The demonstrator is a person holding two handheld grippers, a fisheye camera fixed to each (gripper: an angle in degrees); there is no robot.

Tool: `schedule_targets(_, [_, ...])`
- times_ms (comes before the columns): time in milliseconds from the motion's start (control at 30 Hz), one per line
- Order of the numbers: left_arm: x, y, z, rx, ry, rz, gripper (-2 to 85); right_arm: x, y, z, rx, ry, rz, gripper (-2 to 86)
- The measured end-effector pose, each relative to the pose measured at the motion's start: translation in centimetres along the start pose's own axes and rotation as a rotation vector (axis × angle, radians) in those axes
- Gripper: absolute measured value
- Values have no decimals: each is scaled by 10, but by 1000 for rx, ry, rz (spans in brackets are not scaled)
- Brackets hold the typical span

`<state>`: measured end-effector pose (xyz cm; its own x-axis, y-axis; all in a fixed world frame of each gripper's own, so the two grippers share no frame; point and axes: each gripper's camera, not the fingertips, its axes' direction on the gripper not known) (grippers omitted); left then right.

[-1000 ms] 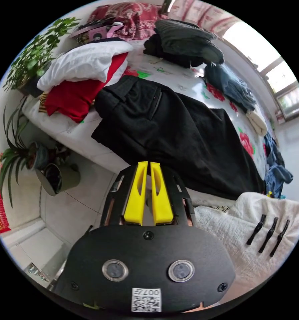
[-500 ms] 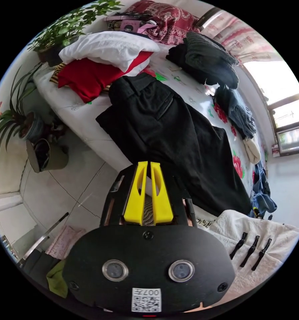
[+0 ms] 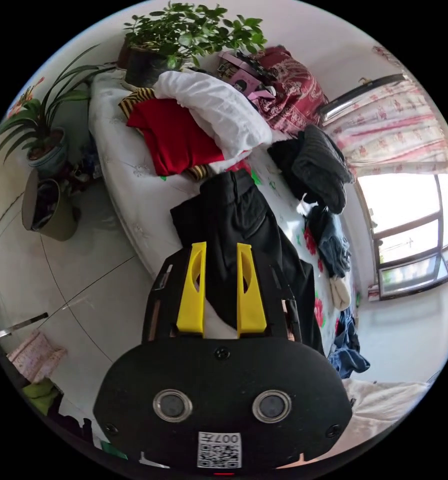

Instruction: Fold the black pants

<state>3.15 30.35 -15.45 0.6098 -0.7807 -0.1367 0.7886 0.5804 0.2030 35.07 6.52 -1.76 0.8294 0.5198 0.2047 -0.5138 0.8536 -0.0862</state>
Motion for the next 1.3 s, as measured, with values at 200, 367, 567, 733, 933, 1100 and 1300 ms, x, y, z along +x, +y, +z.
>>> schedule_targets(200, [8,-51,31,-26,-87,46,113,-7,10,0,-35,128,96,101])
schedule_targets(367, [37,-72,69,-202,-371,194,73,0,8,7,-38,93,170,98])
schedule_targets(567, [67,-70,32,-154,-343,400,43,20,4,3,0,41,269,74])
schedule_targets(733, [64,-75,9,-137,-246,394,34,39,0,17,-47,12,319,41])
schedule_targets(933, [59,-88,-21,-107,-126,359,26,48,-8,-37,124,-127,212,2])
schedule_targets(1100, [15,-72,-15,-140,-188,289,27,58,30,-81,276,-16,70,-2])
schedule_targets(1300, [-51,-62,25,-220,-136,37,39,144,73,-8,92,-95,369,-1])
